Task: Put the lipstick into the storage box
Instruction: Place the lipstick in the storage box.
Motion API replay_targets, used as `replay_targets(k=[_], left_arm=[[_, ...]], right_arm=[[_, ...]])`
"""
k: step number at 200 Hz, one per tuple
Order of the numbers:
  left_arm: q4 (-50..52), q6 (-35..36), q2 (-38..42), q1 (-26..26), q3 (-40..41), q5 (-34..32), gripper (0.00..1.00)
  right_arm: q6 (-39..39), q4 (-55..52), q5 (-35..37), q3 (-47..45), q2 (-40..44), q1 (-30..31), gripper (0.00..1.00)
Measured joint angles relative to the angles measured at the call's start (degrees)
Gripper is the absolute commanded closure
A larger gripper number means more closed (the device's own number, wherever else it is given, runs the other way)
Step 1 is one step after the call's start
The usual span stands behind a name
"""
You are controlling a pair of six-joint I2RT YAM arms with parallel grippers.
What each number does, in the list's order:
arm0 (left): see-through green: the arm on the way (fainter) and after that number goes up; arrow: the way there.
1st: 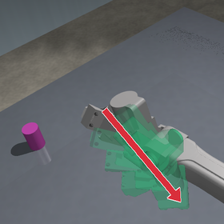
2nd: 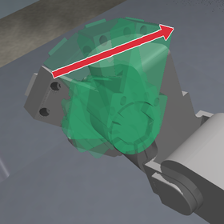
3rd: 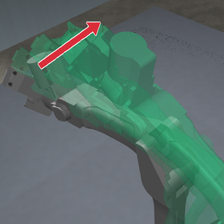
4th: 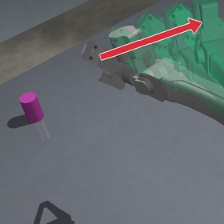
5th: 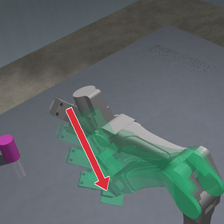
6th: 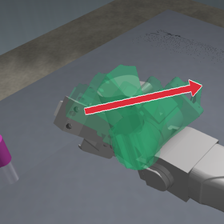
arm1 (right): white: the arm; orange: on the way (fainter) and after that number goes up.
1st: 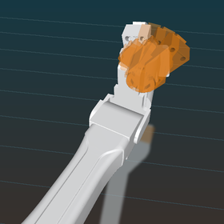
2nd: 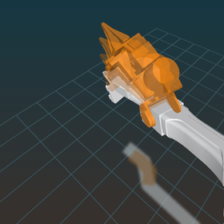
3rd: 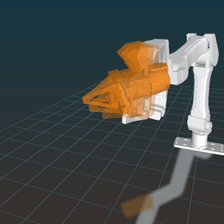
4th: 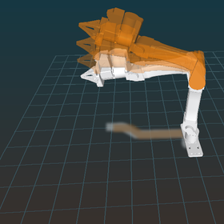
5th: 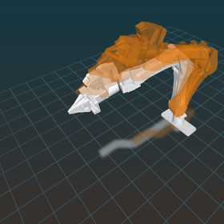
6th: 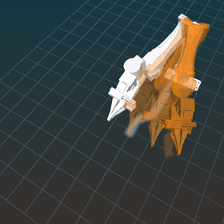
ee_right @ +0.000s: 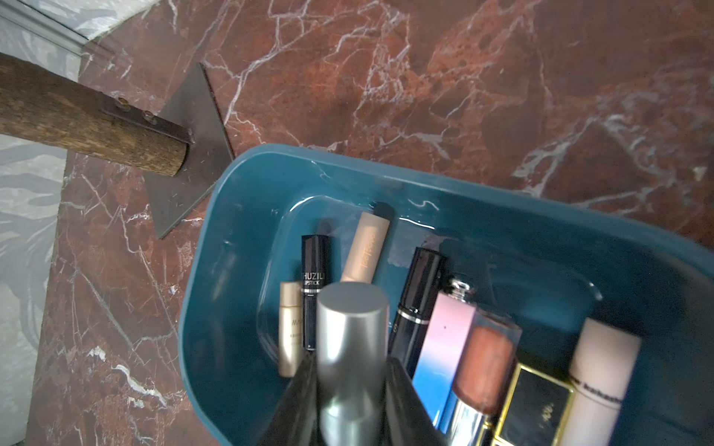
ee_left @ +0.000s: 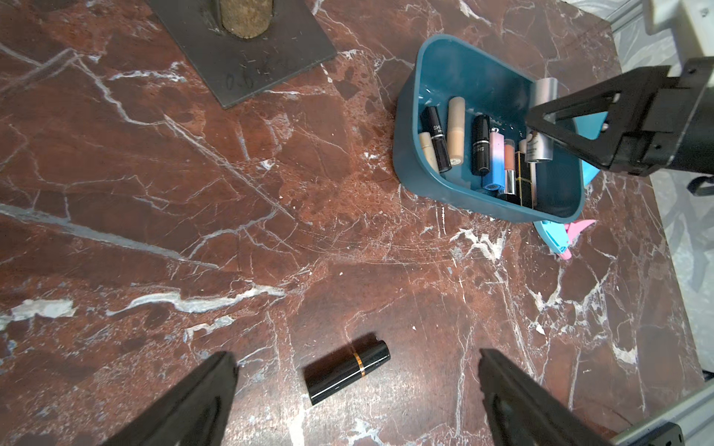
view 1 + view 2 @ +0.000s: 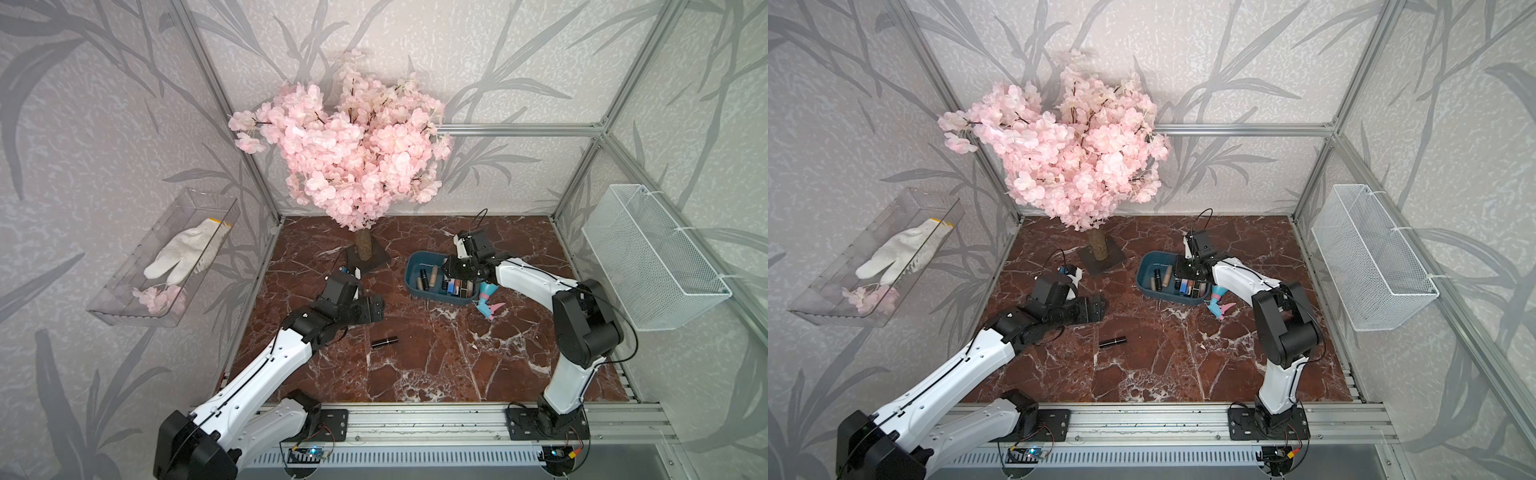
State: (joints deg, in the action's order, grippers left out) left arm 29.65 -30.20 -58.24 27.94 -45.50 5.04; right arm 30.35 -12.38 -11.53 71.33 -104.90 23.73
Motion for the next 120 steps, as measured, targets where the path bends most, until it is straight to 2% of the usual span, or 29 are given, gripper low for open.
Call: replay_targets(k=[120], left_arm=[[-0.11, 2.60, -0.09, 0.00, -0.17, 2.05, 0.00]], right_arm=[[3.89, -2.23, 1.62, 5.18, -8.35, 0.33, 0.84]])
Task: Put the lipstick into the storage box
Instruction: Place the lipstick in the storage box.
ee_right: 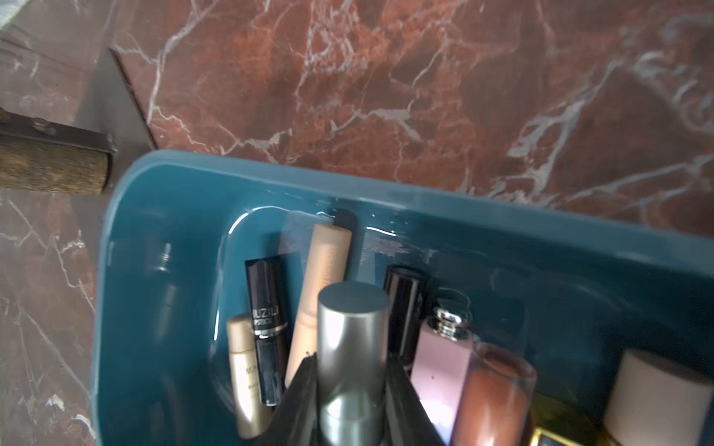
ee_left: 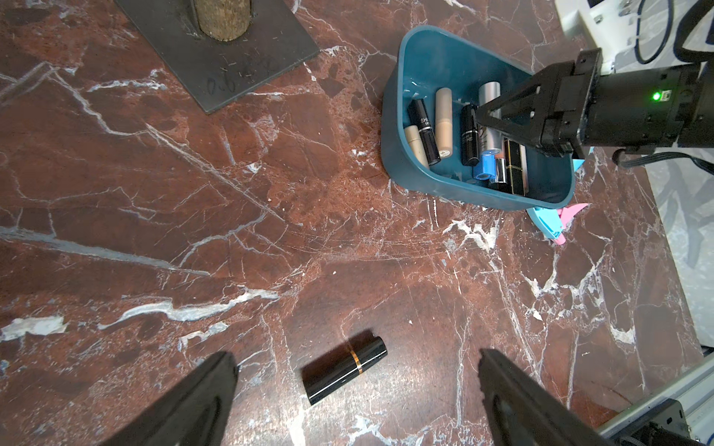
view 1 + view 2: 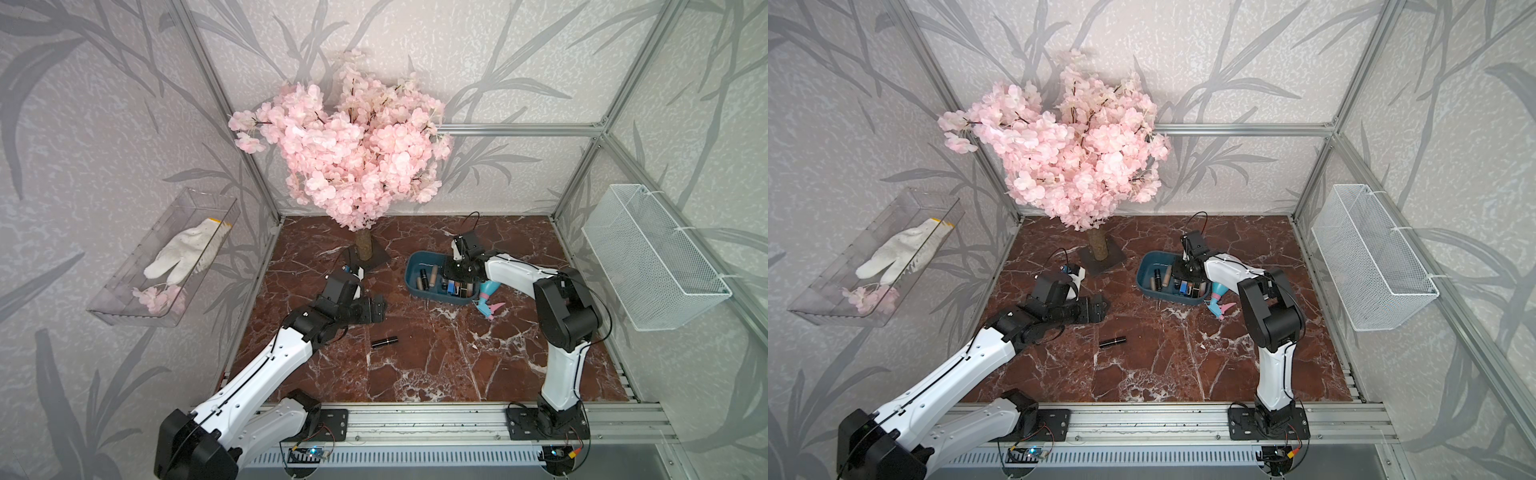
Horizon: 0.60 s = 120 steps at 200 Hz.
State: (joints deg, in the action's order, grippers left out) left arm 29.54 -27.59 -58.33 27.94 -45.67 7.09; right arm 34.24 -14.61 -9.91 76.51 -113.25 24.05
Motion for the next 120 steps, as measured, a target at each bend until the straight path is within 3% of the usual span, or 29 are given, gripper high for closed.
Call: replay_targets(k=[120], left_arm=[[0.46, 1.31, 0.02, 0.00, 0.00, 0.52, 0.00]], right_arm=[[1.38, 1.38, 0.57, 3.37, -4.28, 1.22, 0.83]])
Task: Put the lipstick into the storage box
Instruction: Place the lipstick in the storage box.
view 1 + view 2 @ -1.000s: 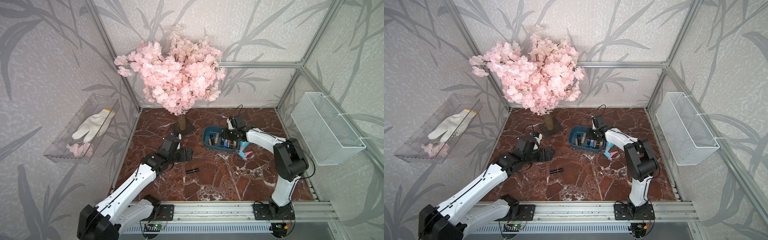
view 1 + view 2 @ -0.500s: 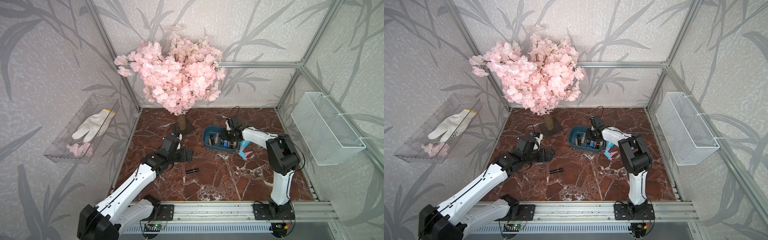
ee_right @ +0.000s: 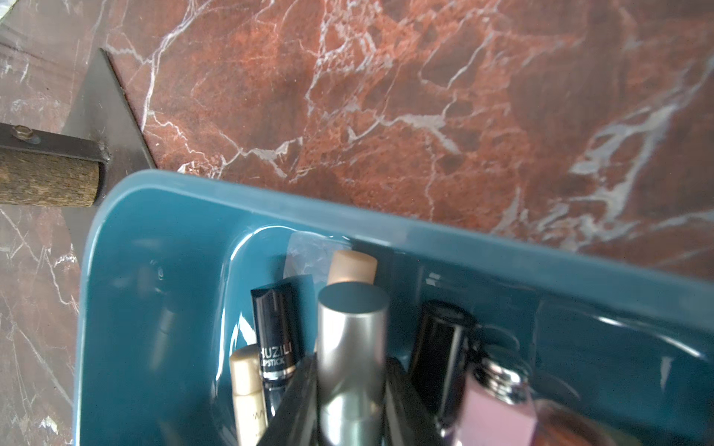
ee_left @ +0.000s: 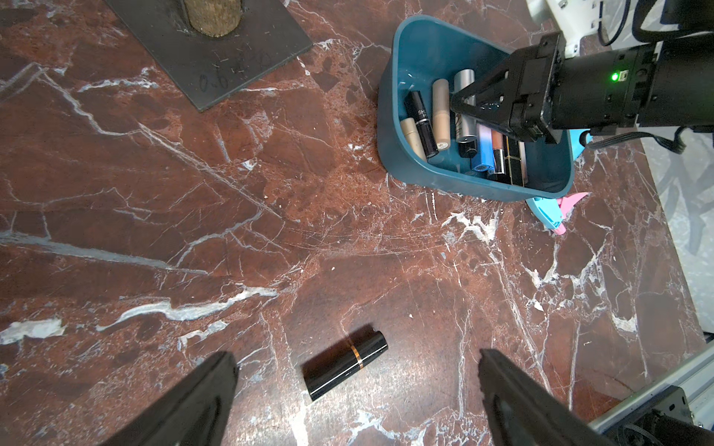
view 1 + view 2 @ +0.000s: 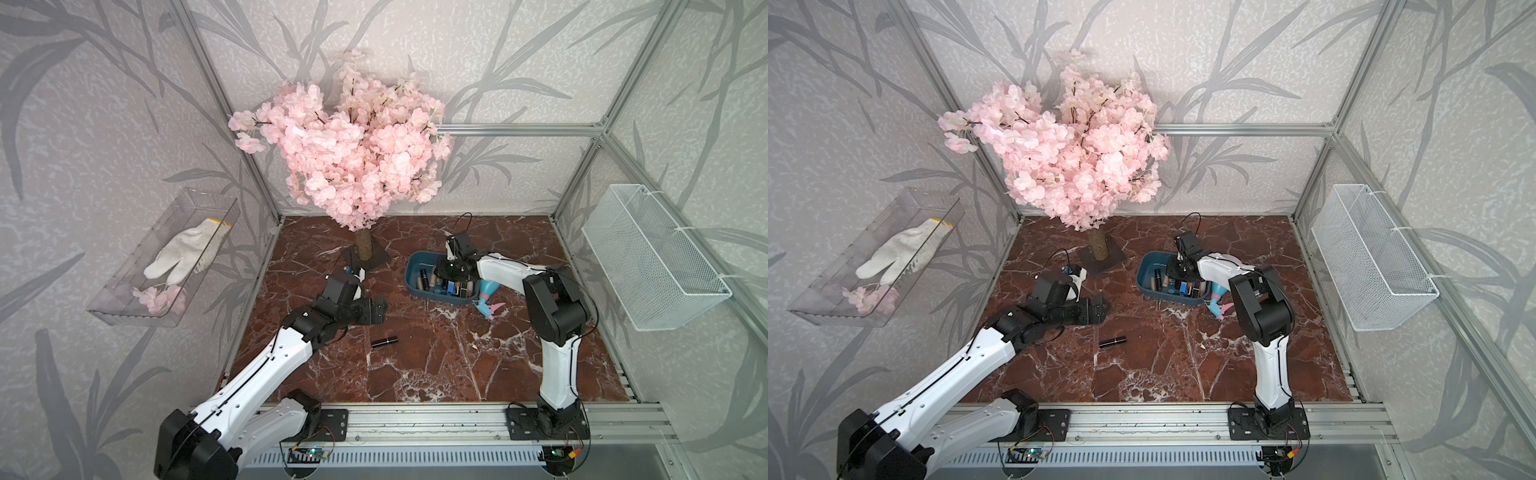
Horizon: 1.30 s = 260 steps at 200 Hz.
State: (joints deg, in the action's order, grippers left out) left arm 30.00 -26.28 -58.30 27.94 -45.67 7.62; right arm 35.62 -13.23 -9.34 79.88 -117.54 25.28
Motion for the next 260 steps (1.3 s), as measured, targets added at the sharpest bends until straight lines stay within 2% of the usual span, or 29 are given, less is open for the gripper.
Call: replay_targets(k=[97, 160, 170, 182, 195, 260], left_arm=[[0.22, 1.29, -0.76, -0.26, 0.00, 0.09, 0.00], [0.22, 1.27, -0.70, -0.26, 0.00, 0.11, 0.00], [0.22, 1.25, -0.61, -0.28, 0.00, 0.09, 0.00], [0.22, 1.25, -0.55, -0.28, 0.00, 0.09, 0.00], [0.22, 1.25, -0.44, -0.28, 0.02, 0.07, 0.00], [-0.04, 0.98, 1.01, -0.33, 0.31, -0.02, 0.00]], right_arm=[[0.17, 0.33, 0.72, 0.00, -0.61, 0.02, 0.77], [0.35, 0.46, 0.96, 0.00, -0.61, 0.02, 0.68], [0.46, 0.50, 0.96, 0.00, -0.61, 0.02, 0.63], [0.44, 0.70, 0.94, 0.00, -0.61, 0.07, 0.61], [0.37, 0.96, 0.92, 0.00, -0.59, 0.17, 0.53], [-0.35, 1.38, 1.51, -1.03, 1.31, 0.28, 0.53]])
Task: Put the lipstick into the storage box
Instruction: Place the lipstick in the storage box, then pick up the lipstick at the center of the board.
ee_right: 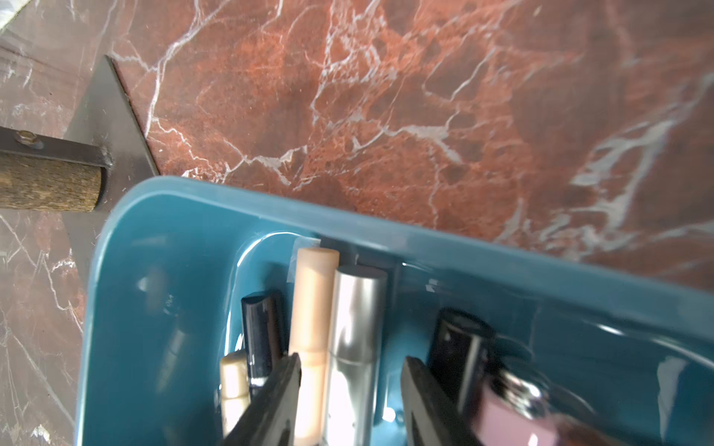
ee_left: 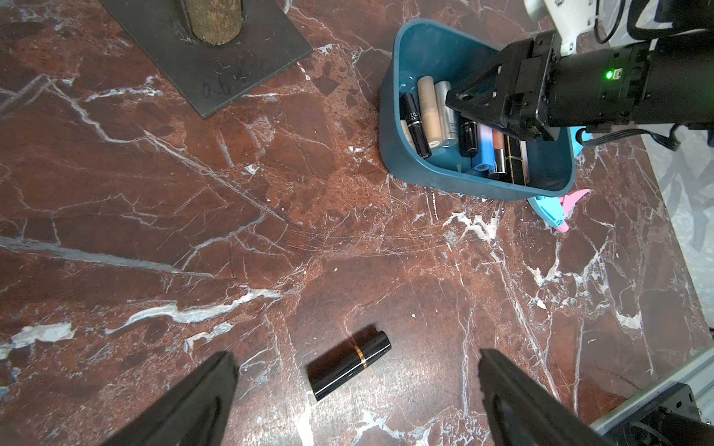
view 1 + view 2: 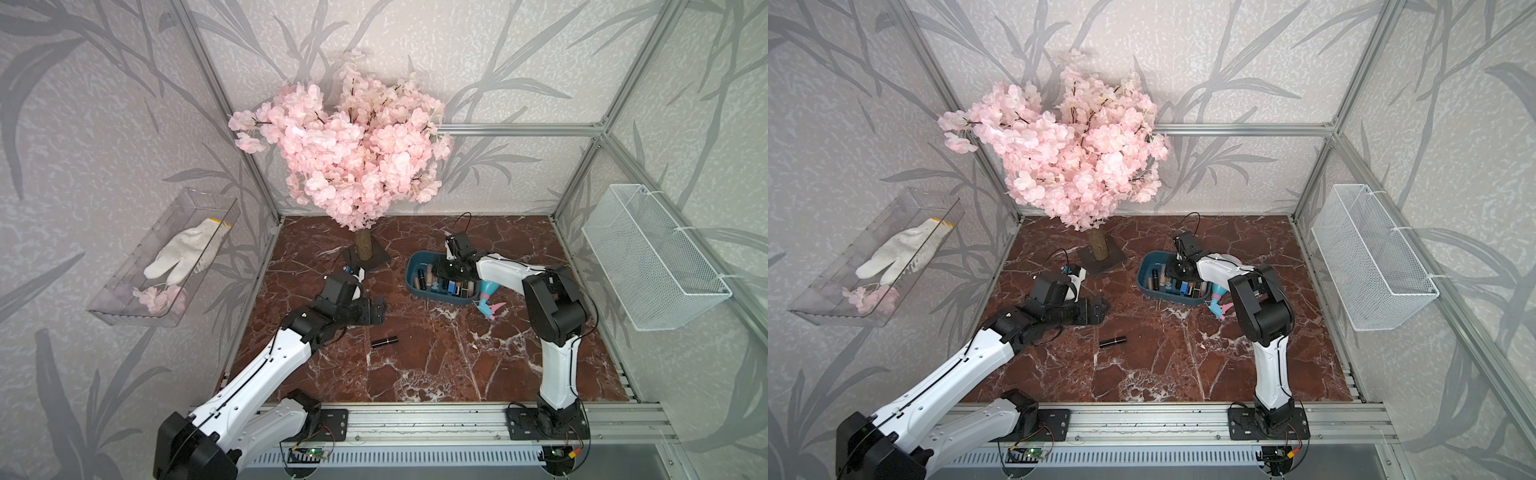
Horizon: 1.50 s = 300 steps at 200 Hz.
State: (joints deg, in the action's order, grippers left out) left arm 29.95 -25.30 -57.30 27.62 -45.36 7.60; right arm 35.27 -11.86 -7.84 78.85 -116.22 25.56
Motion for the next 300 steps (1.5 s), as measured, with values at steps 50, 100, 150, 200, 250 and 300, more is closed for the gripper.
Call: replay_targets(k=[50, 100, 150, 200, 250, 300], left_arm=[[-1.38, -1.20, 0.28, 0.00, 1.14, -0.81, 0.00], [-5.46, -4.66, 1.57, -0.28, 3.21, -1.49, 0.00], [-11.19, -13.07, 6.51, -0.37, 9.68, -1.95, 0.00], [-13.00, -18.43, 12.70, -0.39, 13.70, -2.45, 0.00], [-8.79, -18.40, 20.44, -0.42, 13.70, -4.98, 0.00], [-4.00, -18.53, 25.42, -0.42, 13.97, -6.36, 0.00]], right_arm=[[-3.96, 6.32, -2.10, -5.68, 9.99, -0.02, 0.53], [-14.36, 16.17, -9.42, -13.11, 24.74, -0.02, 0.42], [-20.50, 17.66, -19.12, -15.89, 35.06, -0.07, 0.01], [-19.69, 17.73, -24.50, -21.49, 43.87, -0.42, 0.01], [-24.06, 11.28, -29.75, -22.10, 46.62, 0.04, 0.01], [-37.35, -0.26, -28.48, -22.51, 48.13, 5.51, 0.01]])
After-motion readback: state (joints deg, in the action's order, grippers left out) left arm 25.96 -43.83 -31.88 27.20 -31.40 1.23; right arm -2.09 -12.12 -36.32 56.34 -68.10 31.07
